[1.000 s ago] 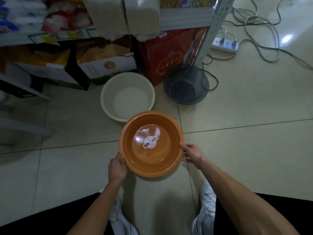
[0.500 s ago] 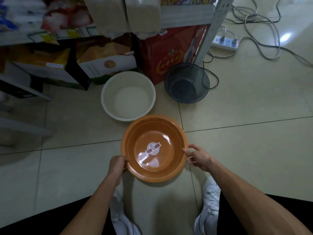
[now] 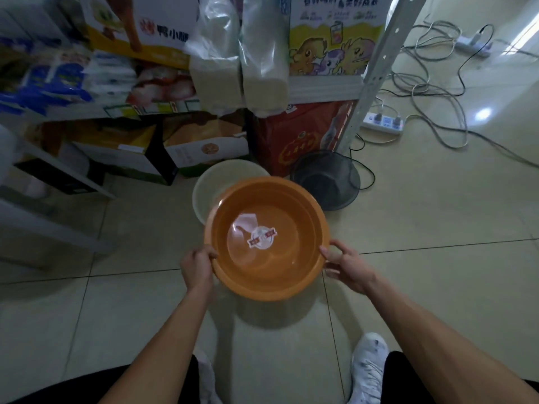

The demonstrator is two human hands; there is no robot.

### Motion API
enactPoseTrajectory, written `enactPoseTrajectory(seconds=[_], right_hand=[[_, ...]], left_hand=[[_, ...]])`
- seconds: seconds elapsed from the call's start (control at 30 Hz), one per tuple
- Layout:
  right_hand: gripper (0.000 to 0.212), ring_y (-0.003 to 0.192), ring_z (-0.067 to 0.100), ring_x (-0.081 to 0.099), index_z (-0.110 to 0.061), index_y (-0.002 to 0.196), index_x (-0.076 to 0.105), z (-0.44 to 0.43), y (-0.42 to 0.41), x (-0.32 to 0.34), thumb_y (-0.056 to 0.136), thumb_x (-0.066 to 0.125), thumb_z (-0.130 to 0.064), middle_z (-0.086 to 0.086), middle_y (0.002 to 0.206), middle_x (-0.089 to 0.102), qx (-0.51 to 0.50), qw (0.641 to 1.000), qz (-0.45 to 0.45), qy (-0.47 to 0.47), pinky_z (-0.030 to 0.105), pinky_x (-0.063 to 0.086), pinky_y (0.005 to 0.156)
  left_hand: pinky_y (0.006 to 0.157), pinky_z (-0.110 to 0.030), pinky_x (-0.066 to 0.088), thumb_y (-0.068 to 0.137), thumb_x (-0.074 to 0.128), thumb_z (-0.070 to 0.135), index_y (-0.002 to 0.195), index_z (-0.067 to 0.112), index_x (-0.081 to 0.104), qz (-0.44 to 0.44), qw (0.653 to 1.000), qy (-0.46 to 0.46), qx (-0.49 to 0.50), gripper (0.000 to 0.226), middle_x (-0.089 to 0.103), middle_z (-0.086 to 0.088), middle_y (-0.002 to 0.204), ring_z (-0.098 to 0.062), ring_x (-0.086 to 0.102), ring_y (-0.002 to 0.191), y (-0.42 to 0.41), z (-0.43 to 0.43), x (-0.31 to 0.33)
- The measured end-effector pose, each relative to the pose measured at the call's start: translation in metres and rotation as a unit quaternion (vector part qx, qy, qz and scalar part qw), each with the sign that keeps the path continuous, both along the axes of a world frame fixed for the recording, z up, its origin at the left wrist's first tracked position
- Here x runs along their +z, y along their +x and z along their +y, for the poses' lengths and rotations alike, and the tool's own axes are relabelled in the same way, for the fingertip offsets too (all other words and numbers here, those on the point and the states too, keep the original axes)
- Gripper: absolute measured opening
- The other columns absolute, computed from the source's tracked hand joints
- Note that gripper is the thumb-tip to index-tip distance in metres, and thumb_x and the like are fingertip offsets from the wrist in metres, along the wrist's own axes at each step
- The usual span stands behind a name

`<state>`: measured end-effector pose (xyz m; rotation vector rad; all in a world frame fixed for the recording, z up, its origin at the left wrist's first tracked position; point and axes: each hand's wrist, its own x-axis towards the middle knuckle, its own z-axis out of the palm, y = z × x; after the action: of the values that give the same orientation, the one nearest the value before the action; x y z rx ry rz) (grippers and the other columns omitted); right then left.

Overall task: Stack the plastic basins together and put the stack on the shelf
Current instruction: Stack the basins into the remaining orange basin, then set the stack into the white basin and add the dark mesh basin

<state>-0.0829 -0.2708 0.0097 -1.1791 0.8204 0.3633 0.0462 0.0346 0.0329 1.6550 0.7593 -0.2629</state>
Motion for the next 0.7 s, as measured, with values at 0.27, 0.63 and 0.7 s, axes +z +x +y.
enactPoseTrajectory(seconds=[0.27, 0.63, 0.7], right_hand=[[0.034, 0.081, 0.017, 0.069, -0.022, 0.134, 0.068, 0.026, 0.142, 0.011, 0.101, 0.067, -0.025, 0.0, 0.087, 0.077, -0.023, 0.997, -0.06, -0.041, 0.035, 0.045, 0.078], [0.037, 0.118, 0.026, 0.067, -0.005, 0.136, 0.069, 0.046, 0.233, -0.055, 0.105, 0.06, -0.024, 0.009, 0.118, 0.071, 0.06, 0.973, -0.002, -0.224, 0.038, 0.054, 0.101], [0.034, 0.122, 0.03, 0.066, -0.004, 0.13, 0.072, 0.044, 0.232, -0.061, 0.106, 0.058, -0.023, 0.012, 0.118, 0.072, 0.064, 0.963, 0.023, -0.261, 0.039, 0.052, 0.1]], left_hand=[[0.07, -0.037, 0.05, 0.073, 0.058, 0.018, 0.081, 0.015, 0.074, -0.064, 0.998, -0.021, -0.01, 0.018, 0.068, -0.008, 0.077, -0.021, 0.061, 0.076, 0.111, 0.016, 0.001], [0.096, -0.024, 0.042, 0.103, 0.058, 0.026, 0.155, 0.009, 0.043, -0.035, 0.995, -0.003, -0.098, 0.056, 0.058, -0.002, 0.137, -0.015, 0.055, 0.117, 0.17, 0.028, -0.063], [0.108, -0.029, 0.041, 0.104, 0.056, 0.032, 0.159, 0.013, 0.035, -0.001, 0.99, 0.019, -0.141, 0.062, 0.049, -0.005, 0.154, -0.021, 0.052, 0.131, 0.176, 0.024, -0.073]])
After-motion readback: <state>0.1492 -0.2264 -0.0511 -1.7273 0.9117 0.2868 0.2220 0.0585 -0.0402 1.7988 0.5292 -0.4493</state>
